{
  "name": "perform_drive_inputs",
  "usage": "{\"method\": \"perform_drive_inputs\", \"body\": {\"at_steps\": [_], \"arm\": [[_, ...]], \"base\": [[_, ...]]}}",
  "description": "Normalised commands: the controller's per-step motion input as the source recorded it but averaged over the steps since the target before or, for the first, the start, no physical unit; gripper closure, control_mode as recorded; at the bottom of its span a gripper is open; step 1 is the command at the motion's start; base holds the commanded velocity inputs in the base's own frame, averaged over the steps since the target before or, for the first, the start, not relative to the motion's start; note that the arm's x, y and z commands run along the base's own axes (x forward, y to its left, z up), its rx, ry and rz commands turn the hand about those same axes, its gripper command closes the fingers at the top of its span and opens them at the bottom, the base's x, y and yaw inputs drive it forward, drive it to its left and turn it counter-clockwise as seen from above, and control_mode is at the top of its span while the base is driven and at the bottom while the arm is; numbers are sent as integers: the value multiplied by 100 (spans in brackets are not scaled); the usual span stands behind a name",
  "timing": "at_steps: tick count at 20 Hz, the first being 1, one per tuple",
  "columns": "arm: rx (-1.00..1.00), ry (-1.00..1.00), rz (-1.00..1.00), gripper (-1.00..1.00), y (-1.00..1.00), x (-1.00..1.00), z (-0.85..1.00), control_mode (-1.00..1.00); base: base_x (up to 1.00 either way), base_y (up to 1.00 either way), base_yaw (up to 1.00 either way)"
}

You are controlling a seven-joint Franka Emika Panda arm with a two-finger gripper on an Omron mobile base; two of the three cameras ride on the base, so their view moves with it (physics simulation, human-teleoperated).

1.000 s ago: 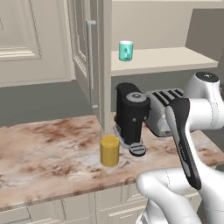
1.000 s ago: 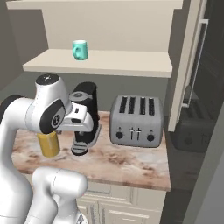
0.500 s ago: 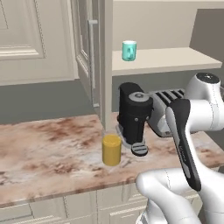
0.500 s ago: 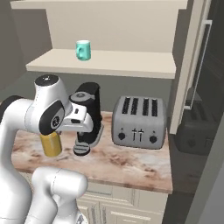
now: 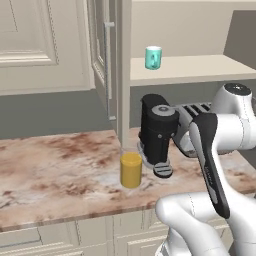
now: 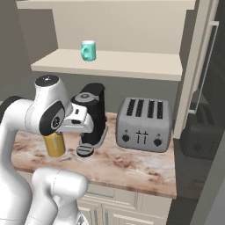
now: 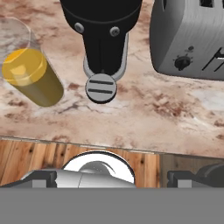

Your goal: There is a tray on the dining counter. Grab the cup, mug, and pitcher and place them on the tray. The pitcher may be placed next to the tray if it cannot fit the tray.

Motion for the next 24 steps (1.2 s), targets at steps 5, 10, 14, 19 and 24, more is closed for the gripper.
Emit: {"method": "perform_drive_inputs", "body": {"at_steps": [5,10,14,19,24], "arm": [[0,0,0,-100,0,0,0,-100],[0,-9,0,-100,0,0,19,-100],[0,-13,0,-100,0,0,29,-100],[0,-15,0,-100,1,0,50,-100],[0,-19,0,-100,0,-7,53,-100]], "base": [[0,0,0],[0,0,0],[0,0,0],[0,0,0],[0,0,0]]}}
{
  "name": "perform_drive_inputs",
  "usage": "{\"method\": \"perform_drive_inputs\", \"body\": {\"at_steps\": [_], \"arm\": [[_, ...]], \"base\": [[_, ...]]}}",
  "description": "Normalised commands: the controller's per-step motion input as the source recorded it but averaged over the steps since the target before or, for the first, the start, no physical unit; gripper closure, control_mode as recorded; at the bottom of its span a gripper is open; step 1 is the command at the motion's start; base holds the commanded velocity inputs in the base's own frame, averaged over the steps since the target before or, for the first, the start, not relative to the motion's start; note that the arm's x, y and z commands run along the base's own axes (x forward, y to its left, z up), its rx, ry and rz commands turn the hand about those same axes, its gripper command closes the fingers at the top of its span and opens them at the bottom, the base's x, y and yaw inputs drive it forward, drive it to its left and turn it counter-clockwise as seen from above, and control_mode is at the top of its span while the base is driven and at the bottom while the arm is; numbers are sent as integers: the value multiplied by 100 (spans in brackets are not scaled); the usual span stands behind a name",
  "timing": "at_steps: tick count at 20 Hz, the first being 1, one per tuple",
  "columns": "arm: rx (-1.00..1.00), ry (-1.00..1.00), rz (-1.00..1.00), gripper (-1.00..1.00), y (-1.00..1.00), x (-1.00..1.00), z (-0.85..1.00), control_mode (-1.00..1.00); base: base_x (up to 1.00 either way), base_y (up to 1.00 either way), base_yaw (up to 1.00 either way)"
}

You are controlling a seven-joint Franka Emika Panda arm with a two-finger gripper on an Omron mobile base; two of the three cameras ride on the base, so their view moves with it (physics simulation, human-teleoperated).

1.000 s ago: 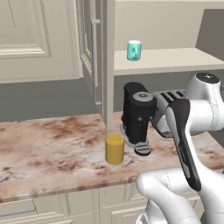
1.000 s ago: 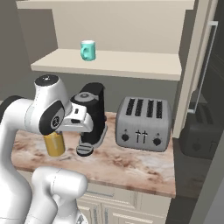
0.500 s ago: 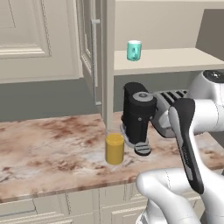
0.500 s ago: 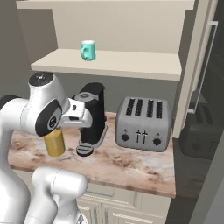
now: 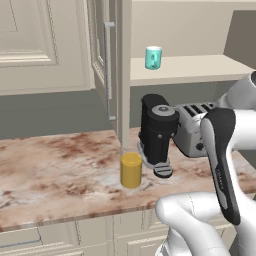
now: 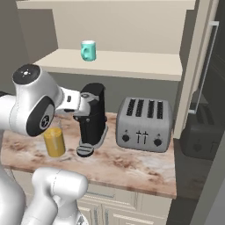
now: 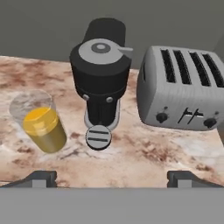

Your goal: There is a tray on the dining counter. Grab the cup, mug, and pitcher and place them on the tray. The pitcher may be placed next to the tray if it cannot fit the tray.

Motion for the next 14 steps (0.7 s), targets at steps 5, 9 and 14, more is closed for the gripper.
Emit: {"method": "perform_drive_inputs", "body": {"at_steps": [5,9,14], "arm": [[0,-21,0,-100,0,-17,46,-100],[0,-22,0,-100,1,-28,48,-100],[0,-8,0,-100,4,-3,48,-100]], "base": [[0,0,0],[0,0,0],[0,0,0]]}}
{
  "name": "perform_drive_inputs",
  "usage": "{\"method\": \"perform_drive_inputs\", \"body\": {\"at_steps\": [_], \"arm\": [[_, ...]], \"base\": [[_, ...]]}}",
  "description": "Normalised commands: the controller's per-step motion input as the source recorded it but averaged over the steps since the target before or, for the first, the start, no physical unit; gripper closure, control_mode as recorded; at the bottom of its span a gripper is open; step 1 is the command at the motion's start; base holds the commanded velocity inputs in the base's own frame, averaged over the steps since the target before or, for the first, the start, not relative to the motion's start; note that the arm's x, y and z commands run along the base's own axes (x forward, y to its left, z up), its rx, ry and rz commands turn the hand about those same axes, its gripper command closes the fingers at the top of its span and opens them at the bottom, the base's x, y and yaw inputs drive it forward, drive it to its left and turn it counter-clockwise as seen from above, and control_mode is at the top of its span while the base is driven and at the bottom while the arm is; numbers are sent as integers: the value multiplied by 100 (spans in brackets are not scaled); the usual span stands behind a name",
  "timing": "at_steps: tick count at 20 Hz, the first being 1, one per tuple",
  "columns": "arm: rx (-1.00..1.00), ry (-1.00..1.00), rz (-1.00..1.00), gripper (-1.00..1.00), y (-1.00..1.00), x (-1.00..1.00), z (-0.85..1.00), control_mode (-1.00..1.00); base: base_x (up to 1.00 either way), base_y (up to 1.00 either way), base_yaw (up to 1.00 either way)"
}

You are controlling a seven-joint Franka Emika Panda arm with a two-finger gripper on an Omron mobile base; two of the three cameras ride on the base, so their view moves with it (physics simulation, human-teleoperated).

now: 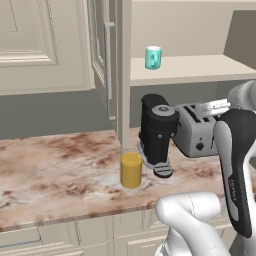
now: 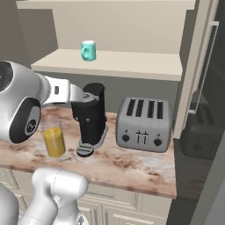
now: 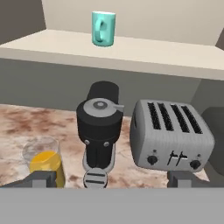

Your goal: There is a tray on the dining counter. Grab the cup, mug, and pitcher and place them on the tray. The pitcher may be placed next to the tray if it cannot fit the tray.

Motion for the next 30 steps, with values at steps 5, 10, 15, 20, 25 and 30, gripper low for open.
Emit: {"method": "perform_drive_inputs", "body": {"at_steps": [5,10,15,20,25,30], "arm": [[1,0,0,-100,17,0,32,-100],[0,2,1,-100,20,5,8,-100],[2,0,3,-100,12,7,11,-100],[2,-3,5,-100,5,8,17,-100],[3,-3,5,-100,2,6,12,-100],[3,0,0,-100,2,18,17,-100]], "base": [[0,0,0],[0,0,0],[0,0,0],[0,0,0],[0,0,0],[0,0,0]]}}
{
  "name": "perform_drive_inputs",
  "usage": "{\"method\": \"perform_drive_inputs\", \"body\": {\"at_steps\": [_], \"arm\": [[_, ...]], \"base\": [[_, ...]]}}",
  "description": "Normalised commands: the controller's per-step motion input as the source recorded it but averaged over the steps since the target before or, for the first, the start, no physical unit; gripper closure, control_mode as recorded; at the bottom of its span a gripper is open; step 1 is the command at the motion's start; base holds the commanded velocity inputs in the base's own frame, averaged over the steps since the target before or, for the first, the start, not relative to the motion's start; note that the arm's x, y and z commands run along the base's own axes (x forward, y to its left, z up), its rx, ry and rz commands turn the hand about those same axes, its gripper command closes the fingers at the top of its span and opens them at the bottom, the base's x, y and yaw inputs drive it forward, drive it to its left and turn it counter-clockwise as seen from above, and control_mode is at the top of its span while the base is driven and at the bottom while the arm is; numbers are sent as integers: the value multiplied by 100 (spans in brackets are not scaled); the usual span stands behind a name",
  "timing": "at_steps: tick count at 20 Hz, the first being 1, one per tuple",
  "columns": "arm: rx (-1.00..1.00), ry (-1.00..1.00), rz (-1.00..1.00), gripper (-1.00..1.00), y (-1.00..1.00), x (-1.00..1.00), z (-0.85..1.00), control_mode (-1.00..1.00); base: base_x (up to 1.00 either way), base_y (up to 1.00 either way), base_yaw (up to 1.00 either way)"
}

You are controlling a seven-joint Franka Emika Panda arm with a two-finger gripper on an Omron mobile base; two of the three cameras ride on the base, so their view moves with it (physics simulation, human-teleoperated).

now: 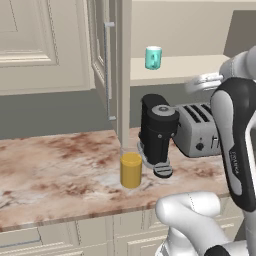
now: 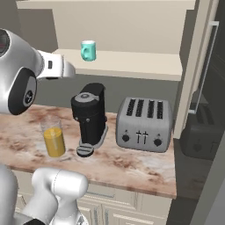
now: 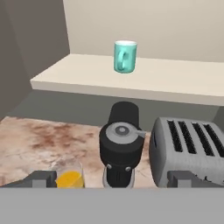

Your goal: There is a tray on the dining counter. Grab the cup, mug, and pitcher and place them on the tray. The pitcher may be placed next to the tray if it cannot fit the tray.

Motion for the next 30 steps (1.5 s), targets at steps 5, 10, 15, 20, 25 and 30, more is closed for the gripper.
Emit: {"method": "perform_drive_inputs", "body": {"at_steps": [5,10,15,20,25,30], "arm": [[0,0,0,-100,2,22,8,-100],[0,-1,0,-100,2,31,0,-100],[0,-5,0,-100,3,39,0,-100],[0,-4,0,-100,8,53,0,-100],[0,-5,0,-100,11,55,0,-100],[0,-5,0,-100,6,56,0,-100]], "base": [[0,0,0],[0,0,0],[0,0,0],[0,0,0],[0,0,0],[0,0,0]]}}
